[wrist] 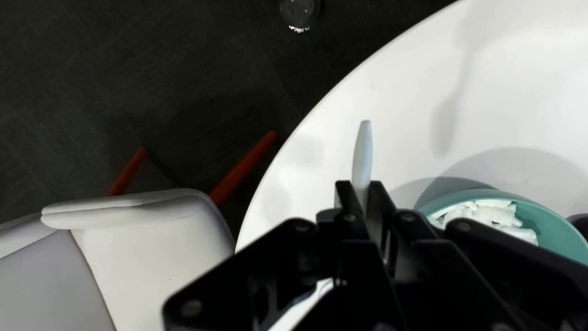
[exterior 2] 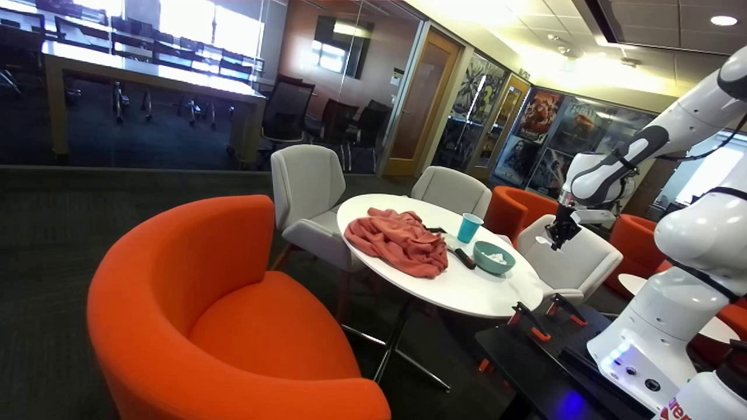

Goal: Use the spoon to stir the contents of the bowl

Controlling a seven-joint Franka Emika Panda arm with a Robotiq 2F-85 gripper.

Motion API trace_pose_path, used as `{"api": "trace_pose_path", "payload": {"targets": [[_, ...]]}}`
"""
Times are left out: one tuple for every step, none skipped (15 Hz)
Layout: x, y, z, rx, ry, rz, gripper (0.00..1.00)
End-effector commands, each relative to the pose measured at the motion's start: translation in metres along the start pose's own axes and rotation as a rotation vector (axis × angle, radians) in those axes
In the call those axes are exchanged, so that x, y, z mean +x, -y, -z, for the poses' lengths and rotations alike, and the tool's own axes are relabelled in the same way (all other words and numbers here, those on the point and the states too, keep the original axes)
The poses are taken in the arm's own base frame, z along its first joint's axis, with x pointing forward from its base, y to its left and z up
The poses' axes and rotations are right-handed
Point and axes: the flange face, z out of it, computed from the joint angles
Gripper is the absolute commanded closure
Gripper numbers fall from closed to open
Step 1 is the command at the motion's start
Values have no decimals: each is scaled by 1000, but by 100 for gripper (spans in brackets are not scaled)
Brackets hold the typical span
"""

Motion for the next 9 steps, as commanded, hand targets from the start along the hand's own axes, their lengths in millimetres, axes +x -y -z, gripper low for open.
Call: {"api": "trace_pose_path", "payload": {"targets": [[3, 3, 6, 67, 51, 94, 97], [3, 4, 12, 88, 87, 144, 97], [5, 2, 22, 87, 128, 199, 97], [8, 1, 30, 82, 169, 246, 97], [10, 2, 35, 68, 216, 290, 97], [14, 2, 44, 41, 262, 325, 97], [18, 3, 56, -17, 303, 339, 97], [22, 4, 69, -61, 341, 362, 97], [25, 8, 80, -113, 373, 383, 97]]}}
